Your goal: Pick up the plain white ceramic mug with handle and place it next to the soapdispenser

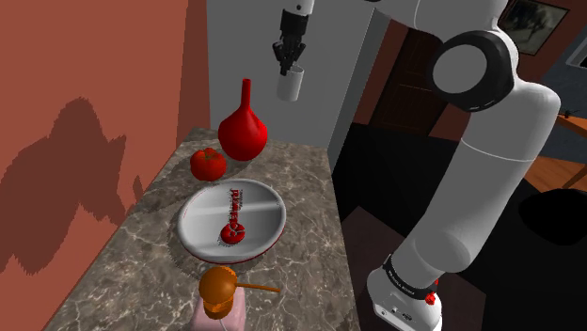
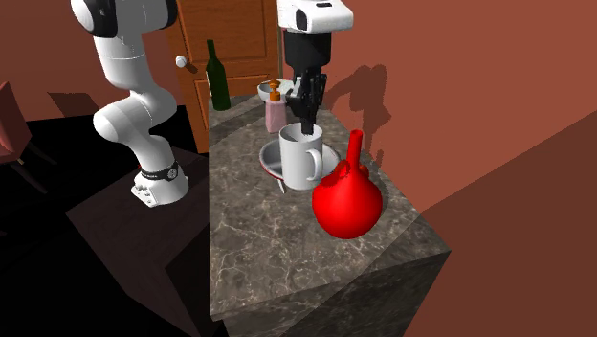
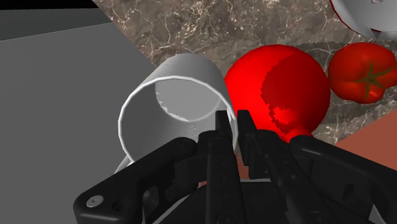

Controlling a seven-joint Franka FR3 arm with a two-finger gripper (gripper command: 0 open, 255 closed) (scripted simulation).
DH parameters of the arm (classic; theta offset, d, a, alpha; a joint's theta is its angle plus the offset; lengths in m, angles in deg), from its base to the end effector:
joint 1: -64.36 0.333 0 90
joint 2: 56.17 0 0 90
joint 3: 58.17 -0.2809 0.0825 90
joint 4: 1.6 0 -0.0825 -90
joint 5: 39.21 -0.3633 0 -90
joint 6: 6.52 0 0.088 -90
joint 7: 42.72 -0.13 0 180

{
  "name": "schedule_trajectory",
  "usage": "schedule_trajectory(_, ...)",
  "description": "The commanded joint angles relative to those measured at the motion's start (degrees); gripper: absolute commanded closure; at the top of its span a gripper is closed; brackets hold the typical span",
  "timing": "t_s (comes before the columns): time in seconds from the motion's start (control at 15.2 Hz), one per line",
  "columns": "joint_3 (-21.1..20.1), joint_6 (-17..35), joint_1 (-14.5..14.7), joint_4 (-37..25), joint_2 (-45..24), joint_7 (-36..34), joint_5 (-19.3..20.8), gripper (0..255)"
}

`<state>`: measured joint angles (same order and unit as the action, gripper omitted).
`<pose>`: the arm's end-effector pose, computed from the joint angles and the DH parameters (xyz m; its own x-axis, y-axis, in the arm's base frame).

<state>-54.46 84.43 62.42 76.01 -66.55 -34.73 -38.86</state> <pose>0.5839 -0.0552 0.5646 0.9979 0.0427 0.0490 0.0415 -0.9988 0.0248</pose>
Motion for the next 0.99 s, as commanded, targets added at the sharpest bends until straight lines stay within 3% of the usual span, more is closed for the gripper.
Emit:
schedule_trajectory(0.0, 0.0, -2.0, 0.0, -2.6, -0.7, 0.0, 0.0, 255)
schedule_trajectory(0.13, 0.0, -3.3, 0.0, -4.4, -1.2, 0.0, -0.1, 255)
schedule_trajectory(0.46, -2.2, -0.4, 3.1, 8.0, 8.3, -5.2, 0.9, 255)
schedule_trajectory(0.92, -6.3, 1.1, 6.8, 20.0, 18.6, -13.0, 0.9, 255)
